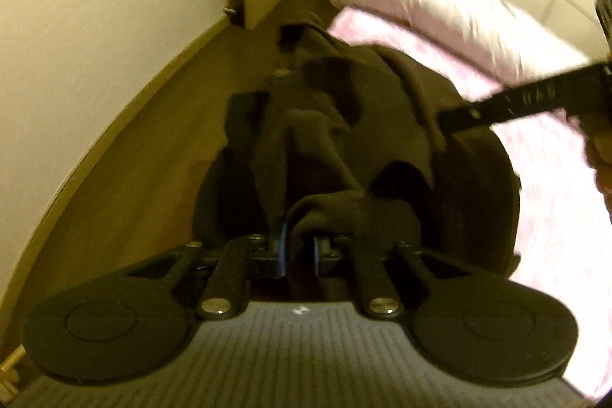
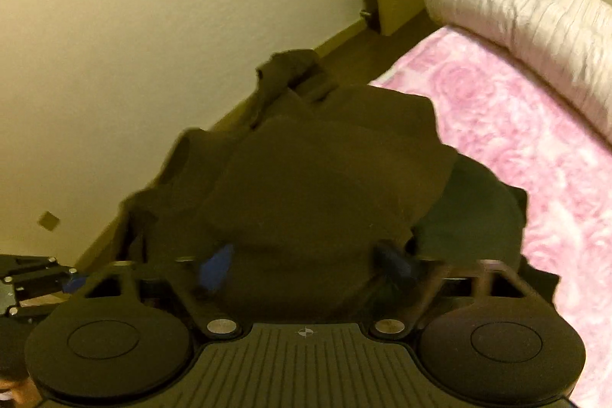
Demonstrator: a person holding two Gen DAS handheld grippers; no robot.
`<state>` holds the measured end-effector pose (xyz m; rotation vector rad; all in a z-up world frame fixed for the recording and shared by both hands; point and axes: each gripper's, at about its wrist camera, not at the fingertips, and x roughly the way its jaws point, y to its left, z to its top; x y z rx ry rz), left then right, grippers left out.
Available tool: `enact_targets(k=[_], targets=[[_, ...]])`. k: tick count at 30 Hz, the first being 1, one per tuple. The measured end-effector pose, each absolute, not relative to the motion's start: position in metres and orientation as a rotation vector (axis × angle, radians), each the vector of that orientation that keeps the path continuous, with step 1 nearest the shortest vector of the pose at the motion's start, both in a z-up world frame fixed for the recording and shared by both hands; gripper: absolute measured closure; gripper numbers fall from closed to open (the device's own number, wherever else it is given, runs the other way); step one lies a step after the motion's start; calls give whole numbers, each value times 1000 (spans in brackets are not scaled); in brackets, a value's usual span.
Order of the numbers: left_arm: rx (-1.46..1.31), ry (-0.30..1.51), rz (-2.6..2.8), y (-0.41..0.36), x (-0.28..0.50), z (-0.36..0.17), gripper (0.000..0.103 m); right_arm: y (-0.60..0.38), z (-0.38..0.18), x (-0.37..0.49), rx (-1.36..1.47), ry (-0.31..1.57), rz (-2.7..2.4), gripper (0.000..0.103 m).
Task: Fold clothes
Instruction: 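Grasp the dark shirt with both grippers and lift it off the bed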
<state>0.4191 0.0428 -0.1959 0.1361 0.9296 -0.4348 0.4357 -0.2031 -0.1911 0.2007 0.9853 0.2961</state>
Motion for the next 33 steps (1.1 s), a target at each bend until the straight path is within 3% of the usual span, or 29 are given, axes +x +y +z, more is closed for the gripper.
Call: enact_targets(k=[1,3,12,16,24,33], targets=[[128,920,-427,46,420,-193,93,-205,-185,434,191,974,291,97],[123,920,-426,49,421,-189,95,-210,-174,430,169,950,275,102],[105,798,-398,31,363,-128,100,-290,-83,353,237,703,203,103],[115,714,-442,-4,311,-88,100,-361,-58,274,269,643,113,103],[127,641,-610,-125,187,-46,100,-502,-60,68,351,601,-112,103],[120,710,-997,-311,101,-38,100,-643,-13,-176,372,467,-601,103]])
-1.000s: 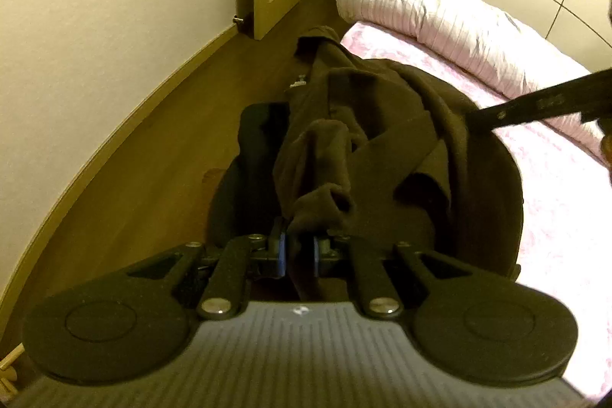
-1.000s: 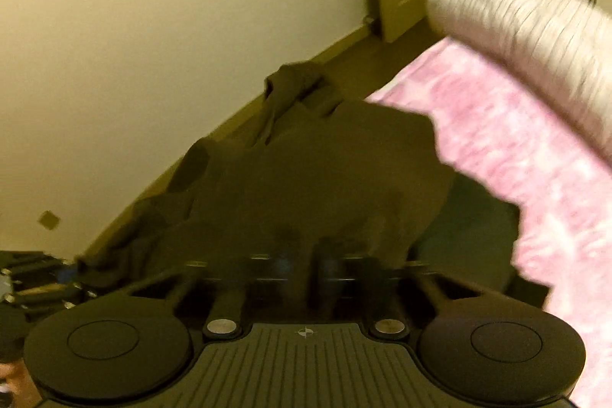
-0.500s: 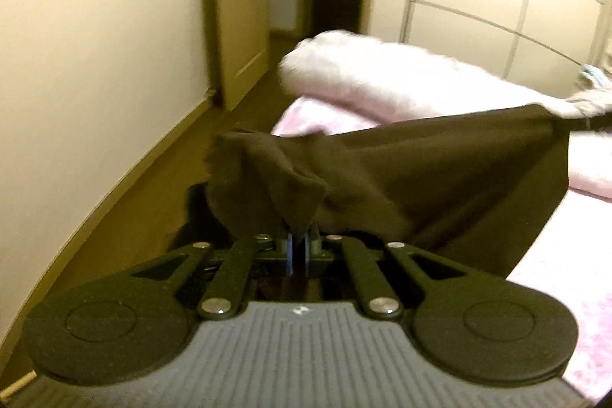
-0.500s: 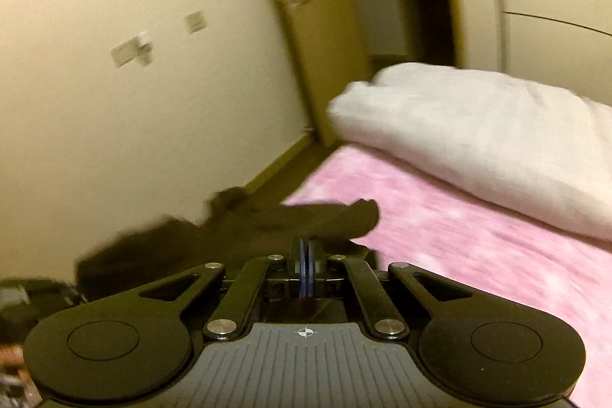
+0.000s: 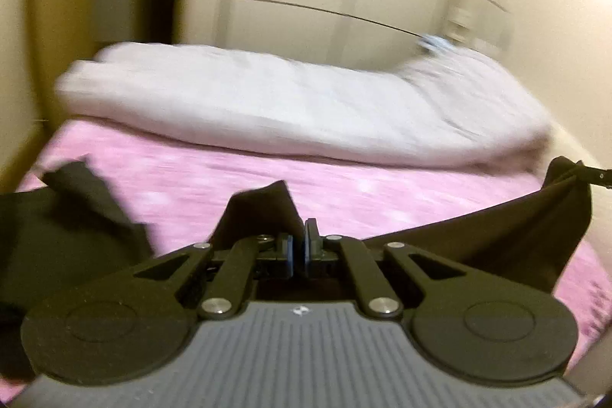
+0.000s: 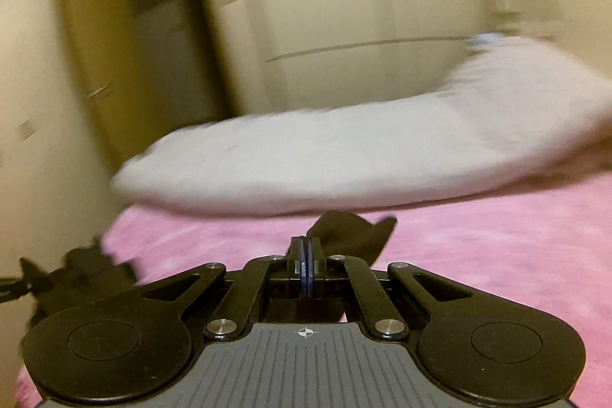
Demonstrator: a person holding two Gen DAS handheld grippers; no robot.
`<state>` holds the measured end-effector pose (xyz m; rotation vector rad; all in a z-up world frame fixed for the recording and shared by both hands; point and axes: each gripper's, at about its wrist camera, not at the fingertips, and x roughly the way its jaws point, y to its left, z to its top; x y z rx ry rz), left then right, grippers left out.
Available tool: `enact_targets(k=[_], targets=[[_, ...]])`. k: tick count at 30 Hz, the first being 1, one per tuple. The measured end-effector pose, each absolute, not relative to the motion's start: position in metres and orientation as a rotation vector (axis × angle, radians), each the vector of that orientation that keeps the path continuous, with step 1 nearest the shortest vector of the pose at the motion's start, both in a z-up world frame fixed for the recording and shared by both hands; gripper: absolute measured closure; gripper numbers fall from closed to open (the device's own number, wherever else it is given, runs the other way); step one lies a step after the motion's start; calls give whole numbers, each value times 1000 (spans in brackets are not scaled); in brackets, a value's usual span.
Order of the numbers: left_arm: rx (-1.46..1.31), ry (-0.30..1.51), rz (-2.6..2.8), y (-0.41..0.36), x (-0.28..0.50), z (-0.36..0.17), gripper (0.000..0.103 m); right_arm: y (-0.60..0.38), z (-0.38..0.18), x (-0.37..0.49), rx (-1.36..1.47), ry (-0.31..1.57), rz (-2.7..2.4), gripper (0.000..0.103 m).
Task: Fold clothes
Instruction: 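Grasp the dark shirt with both grippers and lift it off the bed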
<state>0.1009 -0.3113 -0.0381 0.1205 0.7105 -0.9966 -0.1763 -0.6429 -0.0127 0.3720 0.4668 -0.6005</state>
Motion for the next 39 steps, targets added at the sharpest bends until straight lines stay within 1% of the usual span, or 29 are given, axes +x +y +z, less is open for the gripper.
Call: enact_targets(k=[2,5,8,10,11,14,19,22,27,29,32,34,36,39], targets=[[143,734,-1083,-343,82,-45,100,-652,-15,-230,387,473,-714,103],[174,793,-1176,-377,58,-64,100,-645,-43,-287,450,561,-846,103],[198,842,-1231,-388,44,-83,100,-626,-83,-332,544,679,-933,103],[205,863,-1262,-387,37,-91,101,-615,-101,-355,624,725,-968,103],[217,855,-1282,-393,34,-92,101,-612,-108,-365,653,740,-982,103],[257,803,-1329,-424,28,-82,101,-626,-114,-383,738,709,-989,103],[279,670,-1403,-497,11,-35,101,-669,-92,-395,703,609,-945,103],[264,551,-1437,-546,-5,5,101,-700,-49,-404,631,494,-926,103],[137,406,-1426,-603,-9,83,101,-753,28,-439,498,272,-953,103],[75,365,-1444,-614,-9,112,101,-753,62,-462,429,194,-974,103],[3,317,-1498,-616,-8,142,101,-730,101,-492,349,111,-1004,103],[-27,305,-1543,-606,-4,148,101,-699,110,-498,325,94,-1014,103],[-30,316,-1579,-587,5,136,101,-660,113,-497,293,101,-1016,103],[-24,342,-1624,-557,20,114,101,-592,87,-469,282,178,-1004,103]])
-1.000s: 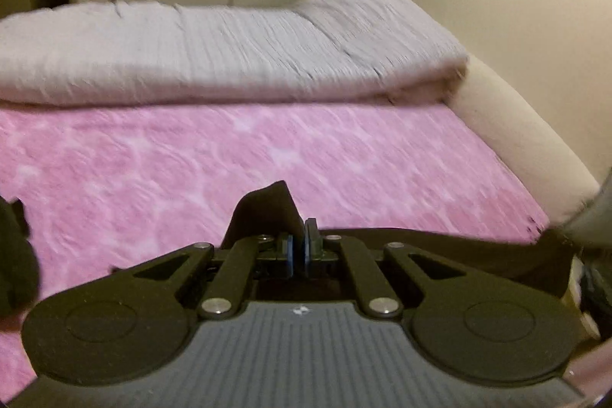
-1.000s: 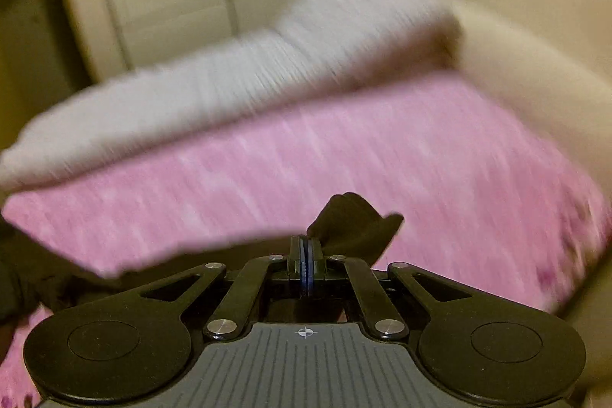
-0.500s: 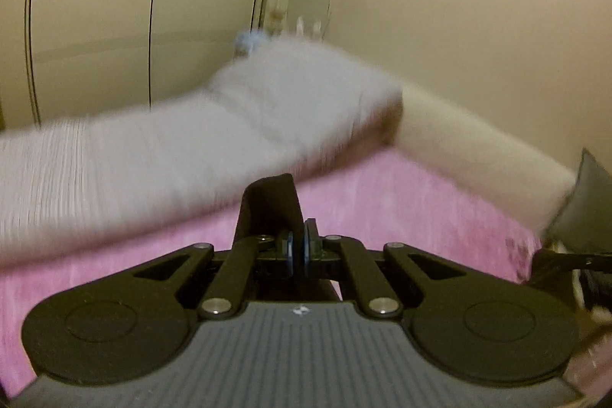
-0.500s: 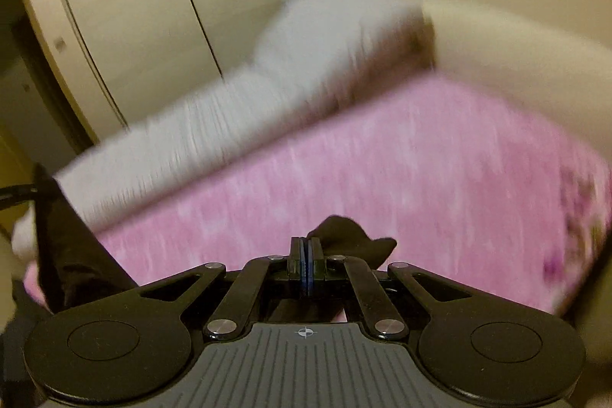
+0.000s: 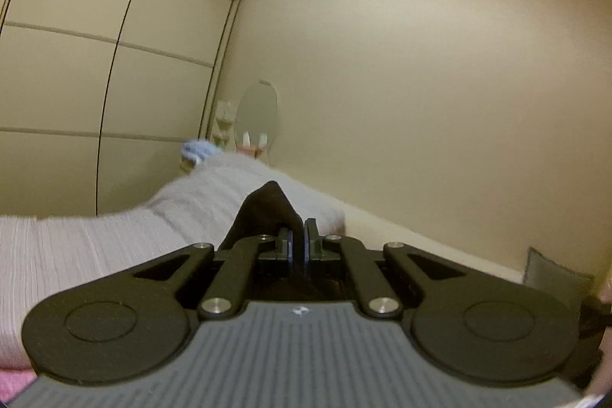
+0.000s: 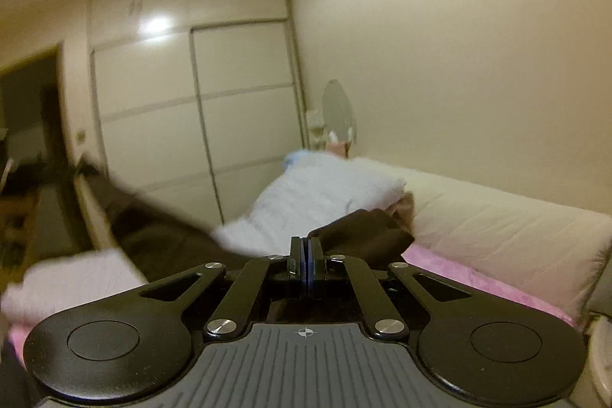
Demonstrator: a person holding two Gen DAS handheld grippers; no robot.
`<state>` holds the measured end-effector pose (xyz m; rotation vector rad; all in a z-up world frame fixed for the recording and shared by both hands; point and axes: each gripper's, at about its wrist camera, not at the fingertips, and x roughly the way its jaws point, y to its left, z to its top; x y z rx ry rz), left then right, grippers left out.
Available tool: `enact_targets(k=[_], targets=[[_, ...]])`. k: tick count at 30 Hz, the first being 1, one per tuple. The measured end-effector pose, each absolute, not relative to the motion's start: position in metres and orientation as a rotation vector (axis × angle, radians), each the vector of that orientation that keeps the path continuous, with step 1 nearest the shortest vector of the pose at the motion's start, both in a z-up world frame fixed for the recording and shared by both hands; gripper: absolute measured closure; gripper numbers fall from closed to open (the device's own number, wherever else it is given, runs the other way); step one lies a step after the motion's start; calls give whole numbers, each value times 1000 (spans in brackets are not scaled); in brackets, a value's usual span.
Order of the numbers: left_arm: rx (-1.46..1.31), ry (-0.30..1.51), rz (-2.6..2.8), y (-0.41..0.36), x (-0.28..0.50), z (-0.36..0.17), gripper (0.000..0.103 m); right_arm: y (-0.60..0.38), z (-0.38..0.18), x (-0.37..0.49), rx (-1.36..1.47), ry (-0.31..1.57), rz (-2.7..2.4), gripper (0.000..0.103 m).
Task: Fold clothes
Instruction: 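Grasp the dark shirt with both grippers and lift it off the bed, then lay the dark shirt flat on the pink sheet and open both grippers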
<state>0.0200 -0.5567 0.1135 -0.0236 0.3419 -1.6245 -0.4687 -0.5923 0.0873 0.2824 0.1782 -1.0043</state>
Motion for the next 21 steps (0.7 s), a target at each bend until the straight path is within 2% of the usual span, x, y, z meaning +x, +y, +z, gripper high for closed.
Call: enact_targets(k=[6,8,9,12,14,16,21], targets=[[172,526,-1482,-468,84,-13,101,-465,-32,-367,502,438,-841,103],[269,638,-1371,-437,112,-64,99,-428,-85,-322,555,589,-708,103],[324,707,-1308,-423,127,-89,94,-416,-108,-303,594,677,-643,103],[418,797,-1185,-375,154,-140,93,-384,-155,-259,649,857,-510,83],[416,840,-1143,-346,163,-158,86,-380,-162,-246,633,897,-465,59],[400,860,-1126,-343,165,-164,80,-390,-163,-244,598,918,-467,54],[412,849,-1159,-374,131,-172,71,-462,-153,-258,560,917,-523,50]])
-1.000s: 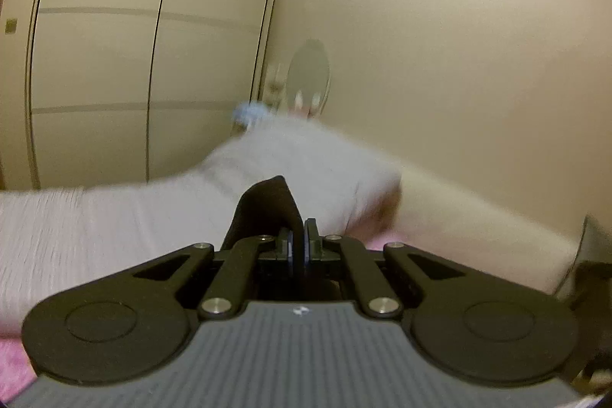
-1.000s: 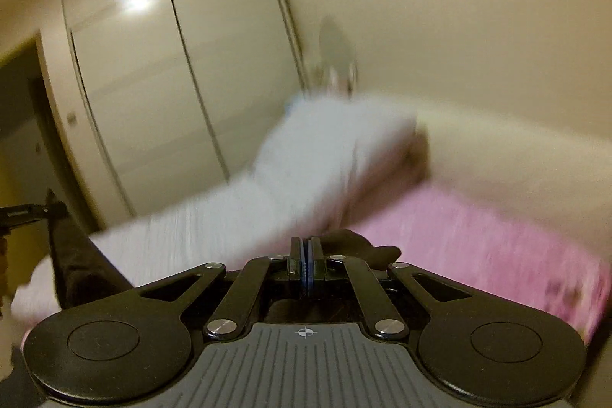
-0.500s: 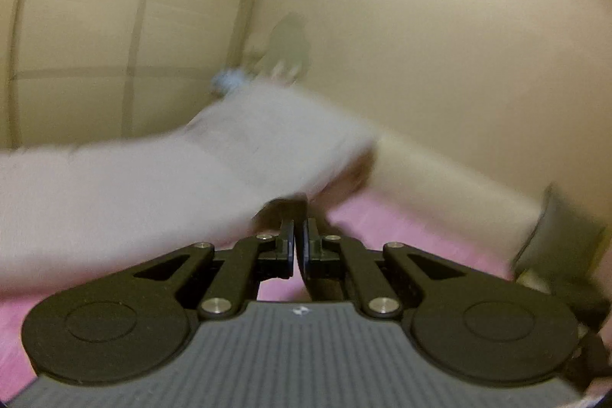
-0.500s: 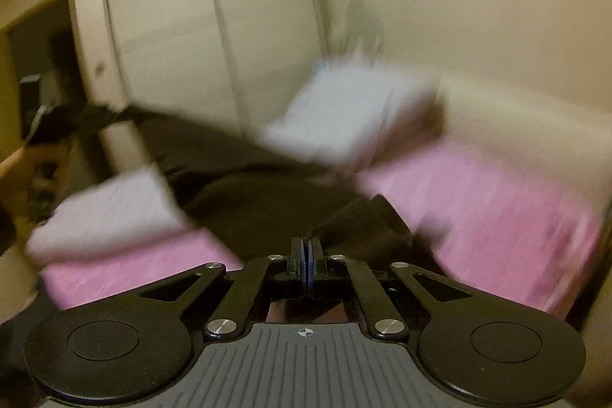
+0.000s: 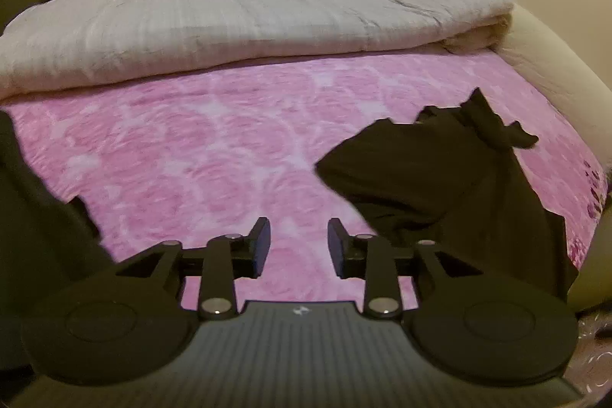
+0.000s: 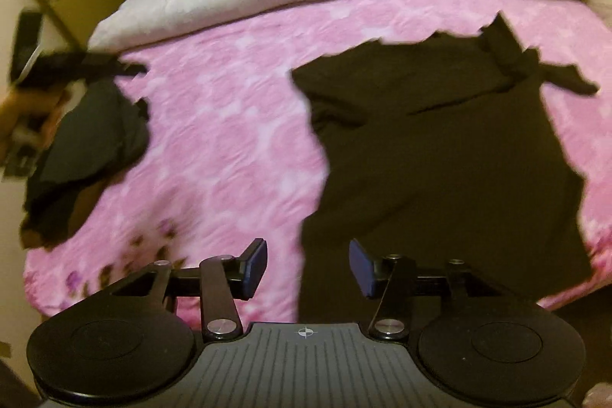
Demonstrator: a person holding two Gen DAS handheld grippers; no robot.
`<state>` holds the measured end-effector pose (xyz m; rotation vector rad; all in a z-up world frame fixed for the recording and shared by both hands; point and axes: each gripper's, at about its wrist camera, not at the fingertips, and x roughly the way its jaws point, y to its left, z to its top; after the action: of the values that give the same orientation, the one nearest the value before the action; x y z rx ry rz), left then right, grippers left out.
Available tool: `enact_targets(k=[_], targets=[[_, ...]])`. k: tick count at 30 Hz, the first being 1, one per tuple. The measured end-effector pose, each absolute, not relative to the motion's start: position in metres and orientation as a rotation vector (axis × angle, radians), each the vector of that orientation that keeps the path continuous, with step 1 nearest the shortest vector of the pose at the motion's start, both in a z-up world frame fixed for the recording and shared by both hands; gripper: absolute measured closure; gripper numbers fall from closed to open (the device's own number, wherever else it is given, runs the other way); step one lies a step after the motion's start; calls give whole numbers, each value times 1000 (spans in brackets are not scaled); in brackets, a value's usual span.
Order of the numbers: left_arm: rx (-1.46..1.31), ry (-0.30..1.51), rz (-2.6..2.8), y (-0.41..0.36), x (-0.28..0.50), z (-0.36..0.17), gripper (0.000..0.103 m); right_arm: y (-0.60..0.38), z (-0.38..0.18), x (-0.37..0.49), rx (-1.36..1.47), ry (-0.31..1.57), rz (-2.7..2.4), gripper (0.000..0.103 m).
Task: Fold clothes
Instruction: 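Lay the dark shirt flat on the pink sheet and open both grippers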
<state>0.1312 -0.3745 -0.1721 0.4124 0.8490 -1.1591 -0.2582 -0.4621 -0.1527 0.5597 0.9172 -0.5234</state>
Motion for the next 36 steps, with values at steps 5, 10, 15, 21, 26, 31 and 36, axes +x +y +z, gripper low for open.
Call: enact_targets(k=[5,10,15,21,26,31,36], targets=[[469,804,-1241,-437,66,-178,63,-565,-154,-274,474,907,-568,49],[588,760,-1285,-538,-14,-207,61,-683,-175,-294,386,907,-529,49],[732,783,-1292,-643,-86,-248,59,-817,-218,-307,364,955,-491,49],[910,713,-1379,-746,-171,-309,58,-931,-252,-319,270,1025,-500,49],[1022,668,-1380,-802,-200,-368,59,-977,-297,-317,58,1124,-479,49],[979,711,-1327,-818,-185,-387,74,-996,-346,-314,-146,1202,-418,49],[859,731,-1250,-802,-152,-357,99,-1002,-368,-300,-260,1201,-357,49]])
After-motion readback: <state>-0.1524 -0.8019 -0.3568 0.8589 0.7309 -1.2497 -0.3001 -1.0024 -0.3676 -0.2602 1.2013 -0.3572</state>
